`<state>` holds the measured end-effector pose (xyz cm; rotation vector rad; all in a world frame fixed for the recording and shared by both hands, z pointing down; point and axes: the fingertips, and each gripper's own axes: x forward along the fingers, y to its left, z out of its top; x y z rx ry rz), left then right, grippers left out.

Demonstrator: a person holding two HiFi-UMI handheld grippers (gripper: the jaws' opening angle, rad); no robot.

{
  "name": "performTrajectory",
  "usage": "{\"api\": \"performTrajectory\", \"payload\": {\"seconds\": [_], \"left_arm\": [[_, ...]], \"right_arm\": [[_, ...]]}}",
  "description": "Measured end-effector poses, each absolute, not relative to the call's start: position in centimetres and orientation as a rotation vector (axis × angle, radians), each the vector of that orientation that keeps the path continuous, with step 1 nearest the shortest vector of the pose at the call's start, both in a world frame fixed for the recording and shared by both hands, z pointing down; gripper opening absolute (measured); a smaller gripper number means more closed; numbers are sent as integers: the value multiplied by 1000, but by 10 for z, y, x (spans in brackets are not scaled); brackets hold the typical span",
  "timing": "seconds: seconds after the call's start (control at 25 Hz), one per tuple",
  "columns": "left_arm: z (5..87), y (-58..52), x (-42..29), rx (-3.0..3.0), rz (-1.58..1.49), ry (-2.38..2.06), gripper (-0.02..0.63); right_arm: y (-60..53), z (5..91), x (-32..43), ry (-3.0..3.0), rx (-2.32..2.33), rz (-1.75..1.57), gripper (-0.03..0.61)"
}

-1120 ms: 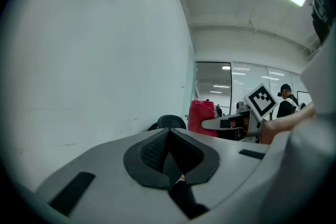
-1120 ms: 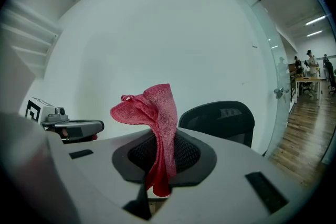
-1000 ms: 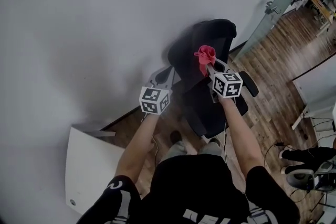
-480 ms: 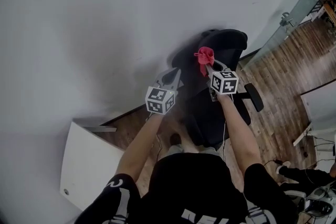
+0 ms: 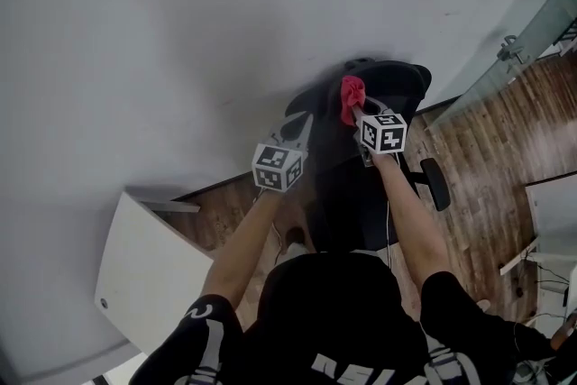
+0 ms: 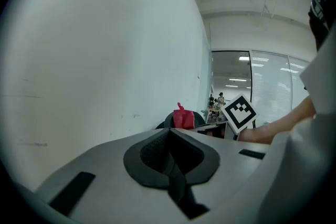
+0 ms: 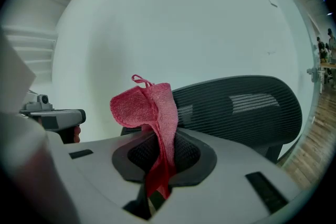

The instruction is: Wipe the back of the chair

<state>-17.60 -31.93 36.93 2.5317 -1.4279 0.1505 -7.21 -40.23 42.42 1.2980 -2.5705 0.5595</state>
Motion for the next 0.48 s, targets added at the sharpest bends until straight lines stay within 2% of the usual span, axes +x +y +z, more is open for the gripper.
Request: {"api": "performTrajectory", "payload": {"seconds": [0.28, 0.48], "left_arm": [[360, -339, -144, 2531, 158, -1460, 25], [354, -354, -128, 2520, 148, -1471, 26]], "right_arm": [[-430, 425, -36, -2554, 1286, 564, 78], [-447, 427, -10, -2527, 1310, 597, 114]]}}
